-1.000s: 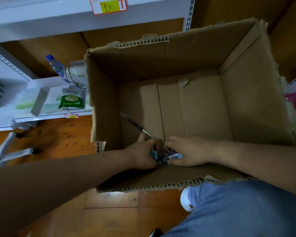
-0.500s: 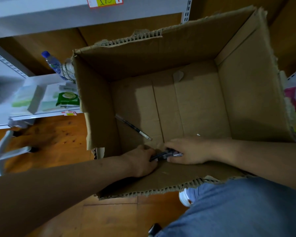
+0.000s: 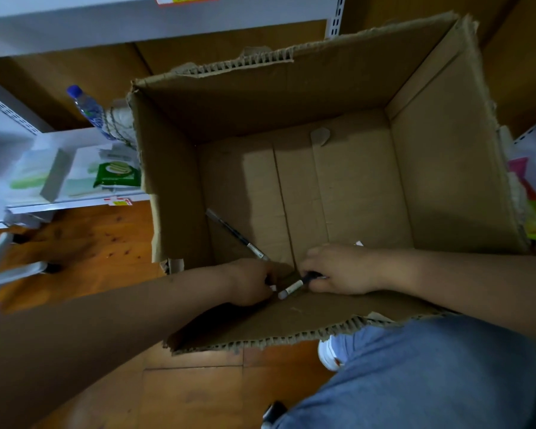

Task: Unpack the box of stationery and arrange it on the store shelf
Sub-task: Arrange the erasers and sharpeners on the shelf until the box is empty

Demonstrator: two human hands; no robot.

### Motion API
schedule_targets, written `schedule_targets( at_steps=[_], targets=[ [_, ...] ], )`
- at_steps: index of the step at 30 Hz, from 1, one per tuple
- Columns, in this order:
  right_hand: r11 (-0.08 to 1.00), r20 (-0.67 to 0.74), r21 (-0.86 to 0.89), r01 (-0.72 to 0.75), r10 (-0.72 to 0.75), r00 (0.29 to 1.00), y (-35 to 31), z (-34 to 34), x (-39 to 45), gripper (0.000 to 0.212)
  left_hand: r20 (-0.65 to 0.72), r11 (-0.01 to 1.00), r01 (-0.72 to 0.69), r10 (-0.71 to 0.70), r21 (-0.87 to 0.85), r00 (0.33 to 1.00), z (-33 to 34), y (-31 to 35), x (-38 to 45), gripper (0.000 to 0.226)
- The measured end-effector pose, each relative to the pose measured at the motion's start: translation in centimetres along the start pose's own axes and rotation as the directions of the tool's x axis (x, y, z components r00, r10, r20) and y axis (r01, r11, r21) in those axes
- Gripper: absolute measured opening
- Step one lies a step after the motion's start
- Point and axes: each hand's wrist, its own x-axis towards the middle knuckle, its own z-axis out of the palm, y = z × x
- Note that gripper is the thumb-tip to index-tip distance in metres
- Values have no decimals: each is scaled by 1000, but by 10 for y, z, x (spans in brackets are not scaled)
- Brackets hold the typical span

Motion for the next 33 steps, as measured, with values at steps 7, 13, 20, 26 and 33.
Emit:
schedule_targets(
  at_steps=[7,13,20,26,33],
  targets=[
    [990,115,-14,-143,144,983,-2,-12,-8,36,18,984,88,-92,154,996,-5,-3,-3,34],
    [990,216,-22,-140,142,966,3,-24,-17,32,95,961,-27,1,274,996,-32,-4,4,23],
    [984,232,-11,-177,175,957,7,-30,-16,36,65,955,-66,49,291,997,-42,-5,13,14],
    [929,56,267,-257,251,966,7,-58,-13,39,-9,956,-101,108,274,994,-52,-1,16,16],
    [692,-341,722,-27,388,856,30,-149,-15,42,-212,968,-30,85,248,974,-118,-14,17,25]
  ],
)
